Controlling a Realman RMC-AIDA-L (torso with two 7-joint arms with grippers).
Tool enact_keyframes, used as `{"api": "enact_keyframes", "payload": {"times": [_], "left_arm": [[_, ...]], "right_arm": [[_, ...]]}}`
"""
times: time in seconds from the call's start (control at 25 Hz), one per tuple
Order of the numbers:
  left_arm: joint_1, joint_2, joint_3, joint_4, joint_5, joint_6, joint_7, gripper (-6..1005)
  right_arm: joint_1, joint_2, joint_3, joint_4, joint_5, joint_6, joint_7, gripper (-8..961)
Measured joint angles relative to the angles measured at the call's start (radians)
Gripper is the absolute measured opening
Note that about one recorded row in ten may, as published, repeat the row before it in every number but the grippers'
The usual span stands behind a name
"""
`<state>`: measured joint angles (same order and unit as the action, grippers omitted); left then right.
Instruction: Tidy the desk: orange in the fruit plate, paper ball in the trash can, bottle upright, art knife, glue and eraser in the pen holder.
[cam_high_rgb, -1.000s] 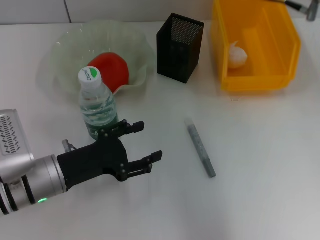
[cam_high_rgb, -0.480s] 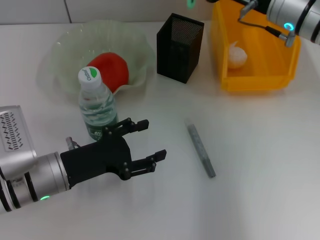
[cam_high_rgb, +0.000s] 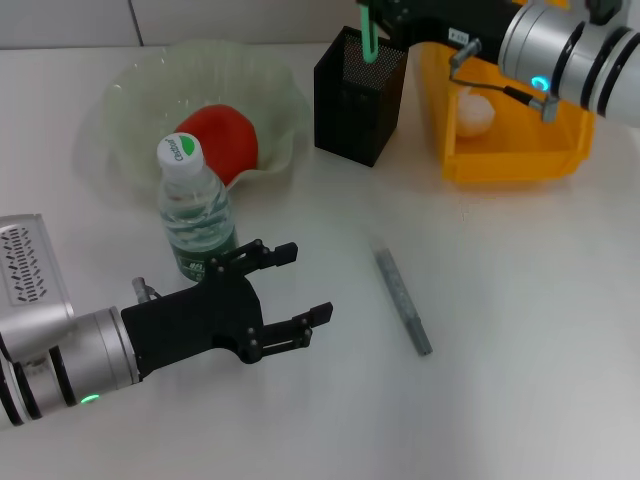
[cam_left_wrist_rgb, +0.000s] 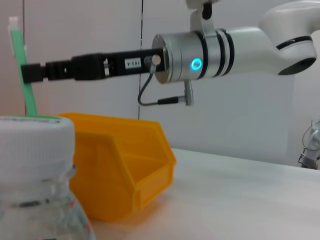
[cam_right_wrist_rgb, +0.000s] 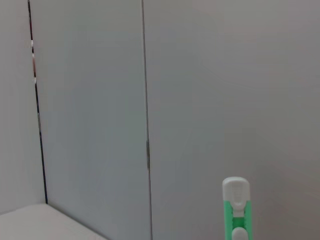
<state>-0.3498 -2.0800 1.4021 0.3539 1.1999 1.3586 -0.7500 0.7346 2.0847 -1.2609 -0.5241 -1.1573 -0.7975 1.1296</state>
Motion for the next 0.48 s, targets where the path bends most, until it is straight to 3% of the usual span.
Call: {"api": "enact_keyframes", "payload": {"times": [0.48], "left_arm": [[0.007, 0.000, 0.000, -0.001, -0.003, 0.001, 0.000, 802]], "right_arm": [[-0.009, 0.001, 0.012, 0.016, 0.002, 0.001, 0.010, 205]]}}
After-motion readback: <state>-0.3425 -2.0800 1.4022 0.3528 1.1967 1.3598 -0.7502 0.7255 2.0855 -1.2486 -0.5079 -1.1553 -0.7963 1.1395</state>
